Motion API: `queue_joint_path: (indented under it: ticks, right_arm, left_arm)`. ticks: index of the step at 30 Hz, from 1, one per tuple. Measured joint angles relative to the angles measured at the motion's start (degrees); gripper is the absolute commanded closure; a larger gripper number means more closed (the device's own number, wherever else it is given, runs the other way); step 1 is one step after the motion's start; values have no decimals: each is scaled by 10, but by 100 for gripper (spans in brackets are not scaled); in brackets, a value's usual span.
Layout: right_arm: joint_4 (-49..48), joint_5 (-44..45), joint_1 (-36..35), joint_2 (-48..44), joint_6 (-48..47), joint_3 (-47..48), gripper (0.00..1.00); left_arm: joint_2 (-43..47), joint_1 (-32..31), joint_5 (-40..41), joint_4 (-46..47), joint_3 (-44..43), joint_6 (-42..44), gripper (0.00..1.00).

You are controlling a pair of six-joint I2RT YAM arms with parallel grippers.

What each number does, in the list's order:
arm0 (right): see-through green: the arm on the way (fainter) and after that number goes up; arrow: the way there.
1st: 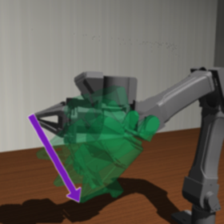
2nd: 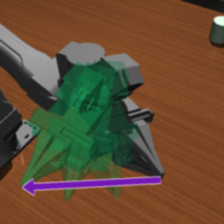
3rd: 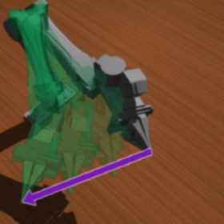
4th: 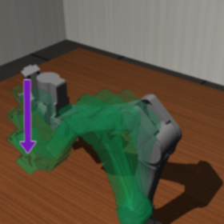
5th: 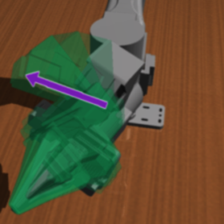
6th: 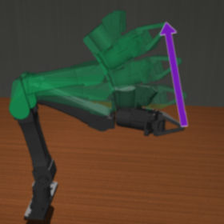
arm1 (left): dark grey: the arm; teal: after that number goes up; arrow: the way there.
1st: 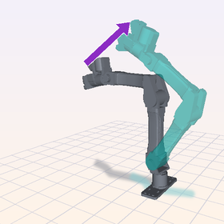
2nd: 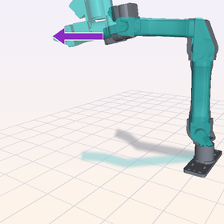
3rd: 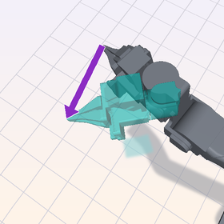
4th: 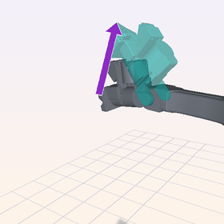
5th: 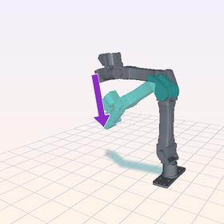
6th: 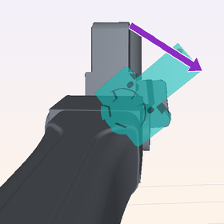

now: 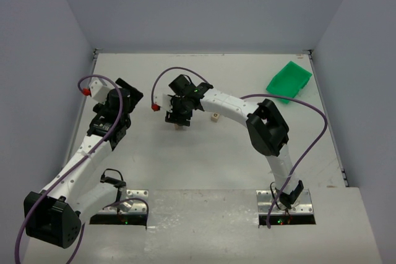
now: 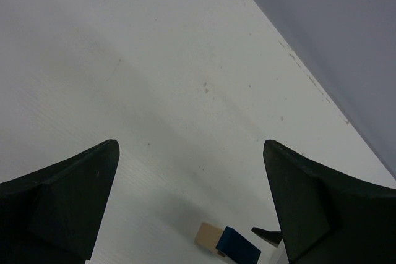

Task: Build the wood block tower

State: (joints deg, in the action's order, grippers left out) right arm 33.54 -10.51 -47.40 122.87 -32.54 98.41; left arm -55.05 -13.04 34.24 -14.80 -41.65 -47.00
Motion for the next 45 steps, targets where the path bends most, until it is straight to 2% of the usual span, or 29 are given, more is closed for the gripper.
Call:
queue_joint_path:
  ticks: [5, 18, 21, 45]
  right_arm:
    - [-4, -2, 0, 0, -5, 0, 15]
    - [-5, 12, 0, 0, -40, -6, 9]
    - [-4, 18, 0, 0, -46, -9, 2]
    - [-21, 60, 0, 0, -54, -13, 1]
  left_arm:
    - [0, 0, -1, 0, 0, 2, 0]
    - [0, 0, -4, 4, 0, 5, 0]
    - [0, 0, -4, 4, 0, 5, 0]
    - [0, 0, -4, 5, 0, 7, 0]
